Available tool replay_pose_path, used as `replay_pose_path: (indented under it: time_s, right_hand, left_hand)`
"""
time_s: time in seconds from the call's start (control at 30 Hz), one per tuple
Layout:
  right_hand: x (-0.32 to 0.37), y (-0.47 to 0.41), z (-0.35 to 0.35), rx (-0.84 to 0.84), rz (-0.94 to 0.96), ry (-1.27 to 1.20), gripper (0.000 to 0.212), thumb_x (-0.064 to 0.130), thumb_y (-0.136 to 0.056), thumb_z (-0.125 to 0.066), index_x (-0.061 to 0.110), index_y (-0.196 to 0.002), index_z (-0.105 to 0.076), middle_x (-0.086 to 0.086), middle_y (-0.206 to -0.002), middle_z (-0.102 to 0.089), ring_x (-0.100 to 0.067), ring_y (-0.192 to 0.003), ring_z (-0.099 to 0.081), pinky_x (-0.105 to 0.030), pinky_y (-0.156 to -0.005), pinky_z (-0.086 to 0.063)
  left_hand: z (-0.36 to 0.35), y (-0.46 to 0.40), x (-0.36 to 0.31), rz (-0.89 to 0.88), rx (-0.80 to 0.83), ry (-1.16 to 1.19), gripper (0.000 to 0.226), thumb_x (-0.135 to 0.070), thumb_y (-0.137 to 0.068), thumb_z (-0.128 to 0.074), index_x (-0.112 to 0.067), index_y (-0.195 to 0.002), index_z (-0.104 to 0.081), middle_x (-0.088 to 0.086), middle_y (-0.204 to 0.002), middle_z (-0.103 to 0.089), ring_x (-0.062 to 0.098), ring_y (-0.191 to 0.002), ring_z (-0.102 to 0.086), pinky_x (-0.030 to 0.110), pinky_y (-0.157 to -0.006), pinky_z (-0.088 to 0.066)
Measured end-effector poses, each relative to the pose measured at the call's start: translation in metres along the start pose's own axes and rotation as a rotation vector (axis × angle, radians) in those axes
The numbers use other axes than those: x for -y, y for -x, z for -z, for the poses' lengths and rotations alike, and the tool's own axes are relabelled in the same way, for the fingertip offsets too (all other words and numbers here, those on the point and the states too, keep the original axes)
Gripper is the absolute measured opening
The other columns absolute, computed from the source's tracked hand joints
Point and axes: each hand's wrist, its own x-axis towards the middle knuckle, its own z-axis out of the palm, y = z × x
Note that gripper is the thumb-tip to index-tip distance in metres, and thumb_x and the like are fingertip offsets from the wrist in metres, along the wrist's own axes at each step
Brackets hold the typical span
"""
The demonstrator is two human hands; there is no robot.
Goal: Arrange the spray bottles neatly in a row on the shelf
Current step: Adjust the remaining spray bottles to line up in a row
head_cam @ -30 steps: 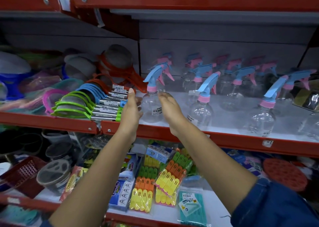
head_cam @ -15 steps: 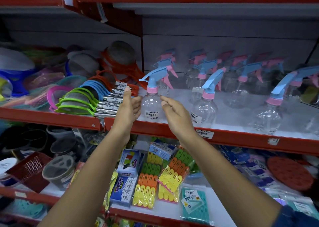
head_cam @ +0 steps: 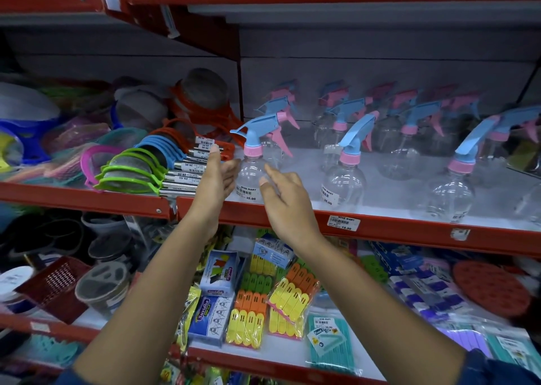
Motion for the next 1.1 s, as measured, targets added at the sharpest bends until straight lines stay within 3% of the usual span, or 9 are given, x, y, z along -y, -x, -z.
replay_pose_path:
  time_s: [0.13,0.2,0.27,0.33,0.5,0.6,0.73,0.93,1.1]
  right_hand:
    - [0.0,0.004,0.001,0.005,-0.01,-0.032,0.044,0.028,-0.099,-0.04,0.022,-0.142,-0.041,0.001,-0.13,-0.045,-0.007,-0.112,-0.046,-0.022,-0.096,-0.034]
    - [-0.003,0.01,0.004,-0.077,0.021,-0.069,0.037,0.025,-0.097,-0.044,0.019,-0.133,-0.052,0.003,-0.128,-0.049,-0.007,-0.116,-0.049,-0.026,-0.1,-0.04]
    - [-0.008,0.019,0.012,-0.223,0.085,-0.091,0.025,0.021,-0.095,-0.049,0.016,-0.117,-0.06,0.008,-0.114,-0.052,0.001,-0.105,-0.052,-0.021,-0.092,-0.045]
    - [-0.016,0.028,0.026,-0.384,0.156,-0.074,0.014,0.018,-0.095,-0.051,0.017,-0.105,-0.06,0.011,-0.102,-0.051,0.007,-0.094,-0.051,-0.013,-0.083,-0.044]
    - [-0.04,0.041,0.066,-0.639,0.164,-0.082,0.011,0.017,-0.096,-0.049,0.016,-0.103,-0.058,0.001,-0.103,-0.052,-0.005,-0.095,-0.052,-0.014,-0.081,-0.042]
    - [-0.047,0.034,0.085,-0.605,0.036,-0.119,0.019,0.022,-0.098,-0.046,0.018,-0.114,-0.056,0.002,-0.117,-0.051,0.004,-0.102,-0.049,-0.003,-0.085,-0.035]
    - [-0.053,0.021,0.103,-0.367,-0.157,-0.123,0.039,0.039,-0.098,-0.04,0.023,-0.134,-0.047,0.006,-0.139,-0.048,-0.001,-0.117,-0.044,-0.02,-0.096,-0.032]
    - [-0.052,0.023,0.113,-0.22,-0.184,-0.164,0.043,0.039,-0.097,-0.043,0.022,-0.137,-0.047,0.005,-0.14,-0.05,-0.001,-0.117,-0.044,-0.019,-0.095,-0.031]
    - [-0.051,0.032,0.115,-0.197,-0.188,-0.158,0.046,0.039,-0.097,-0.044,0.023,-0.141,-0.042,0.004,-0.147,-0.044,-0.008,-0.133,-0.04,-0.032,-0.113,-0.03]
  left_hand:
    - [-0.005,0.001,0.005,-0.035,-0.004,-0.012,0.069,-0.055,-0.097,-0.012,-0.012,-0.14,-0.045,0.001,-0.145,-0.048,0.007,-0.128,-0.044,0.021,-0.103,-0.029]
    - [-0.009,0.003,0.013,-0.103,-0.135,0.026,0.063,-0.057,-0.096,-0.018,-0.019,-0.139,-0.046,-0.008,-0.141,-0.048,0.005,-0.13,-0.042,0.025,-0.109,-0.029]
    - [-0.017,0.012,0.024,-0.221,-0.333,0.054,0.053,-0.054,-0.095,-0.025,-0.029,-0.134,-0.049,-0.021,-0.132,-0.05,0.002,-0.128,-0.043,0.031,-0.111,-0.032]
    - [-0.029,0.029,0.033,-0.358,-0.47,0.03,0.039,-0.048,-0.097,-0.026,-0.035,-0.121,-0.054,-0.024,-0.116,-0.053,-0.003,-0.117,-0.048,0.026,-0.103,-0.036]
    - [-0.077,0.068,0.044,-0.468,-0.39,-0.004,0.036,-0.032,-0.1,-0.026,-0.017,-0.11,-0.057,-0.01,-0.104,-0.055,0.003,-0.103,-0.052,0.02,-0.09,-0.04]
    - [-0.108,0.078,0.041,-0.339,-0.204,0.081,0.042,-0.039,-0.098,-0.028,-0.017,-0.116,-0.059,-0.004,-0.115,-0.061,0.004,-0.111,-0.056,0.03,-0.1,-0.044]
    - [-0.136,0.083,0.034,-0.222,-0.061,0.128,0.048,-0.053,-0.091,-0.031,-0.028,-0.123,-0.057,-0.007,-0.128,-0.06,0.002,-0.121,-0.053,0.034,-0.109,-0.039]
    - [-0.149,0.087,0.03,-0.188,-0.013,0.08,0.048,-0.059,-0.085,-0.029,-0.04,-0.124,-0.05,-0.015,-0.131,-0.053,-0.001,-0.127,-0.045,0.036,-0.114,-0.033]
    - [-0.15,0.084,0.026,-0.112,0.02,0.062,0.069,-0.064,-0.081,-0.029,-0.029,-0.137,-0.048,-0.018,-0.135,-0.047,0.003,-0.132,-0.041,0.035,-0.117,-0.027]
